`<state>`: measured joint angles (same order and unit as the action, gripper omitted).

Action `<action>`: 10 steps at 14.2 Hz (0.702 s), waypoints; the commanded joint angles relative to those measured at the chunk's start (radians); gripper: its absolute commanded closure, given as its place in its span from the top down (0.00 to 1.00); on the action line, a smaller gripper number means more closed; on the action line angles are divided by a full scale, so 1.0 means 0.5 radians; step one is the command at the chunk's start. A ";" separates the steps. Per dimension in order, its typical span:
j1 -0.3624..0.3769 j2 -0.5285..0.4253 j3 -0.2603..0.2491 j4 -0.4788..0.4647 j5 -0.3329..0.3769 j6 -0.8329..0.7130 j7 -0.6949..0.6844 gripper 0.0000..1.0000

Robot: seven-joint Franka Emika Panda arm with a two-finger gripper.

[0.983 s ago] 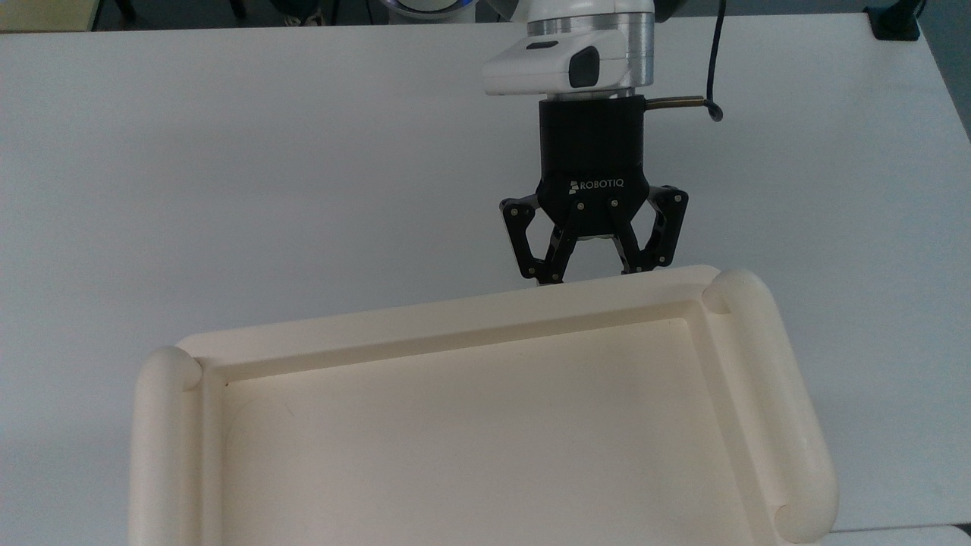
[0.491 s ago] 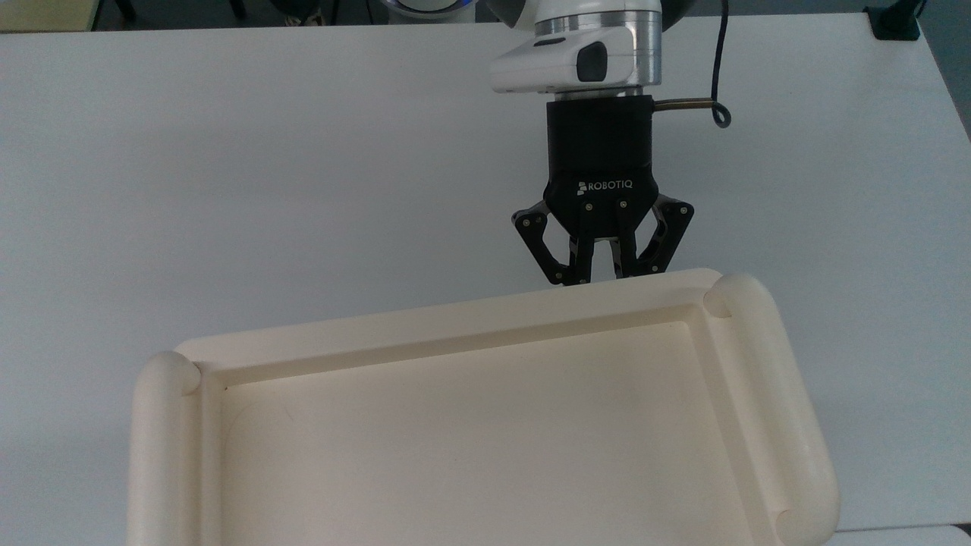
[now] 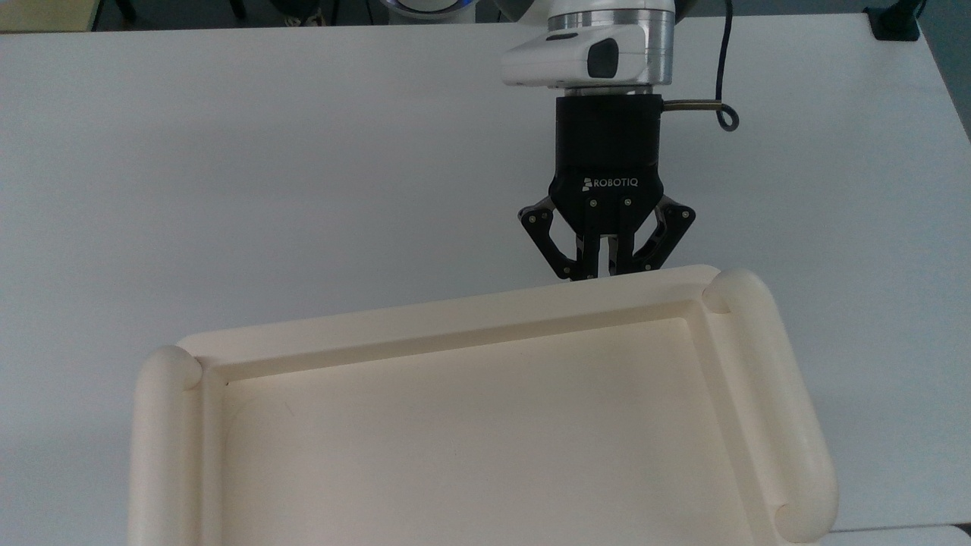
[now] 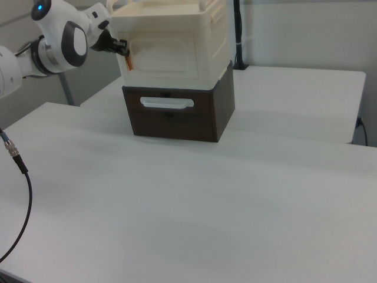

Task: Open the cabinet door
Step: 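Lower and close the gripper on the cream door's edge, then pull the gripped door edge outward, swinging the door open on its hinge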

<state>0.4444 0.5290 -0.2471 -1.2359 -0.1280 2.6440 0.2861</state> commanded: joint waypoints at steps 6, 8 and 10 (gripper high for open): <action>-0.189 -0.484 0.236 -0.347 0.029 -0.661 0.032 0.10; -0.302 -0.585 0.313 -0.409 0.044 -0.890 0.029 0.16; -0.391 -0.641 0.344 -0.418 0.044 -1.154 0.026 0.32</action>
<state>0.3343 0.3106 -0.1082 -1.3483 -0.1119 2.2234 0.2888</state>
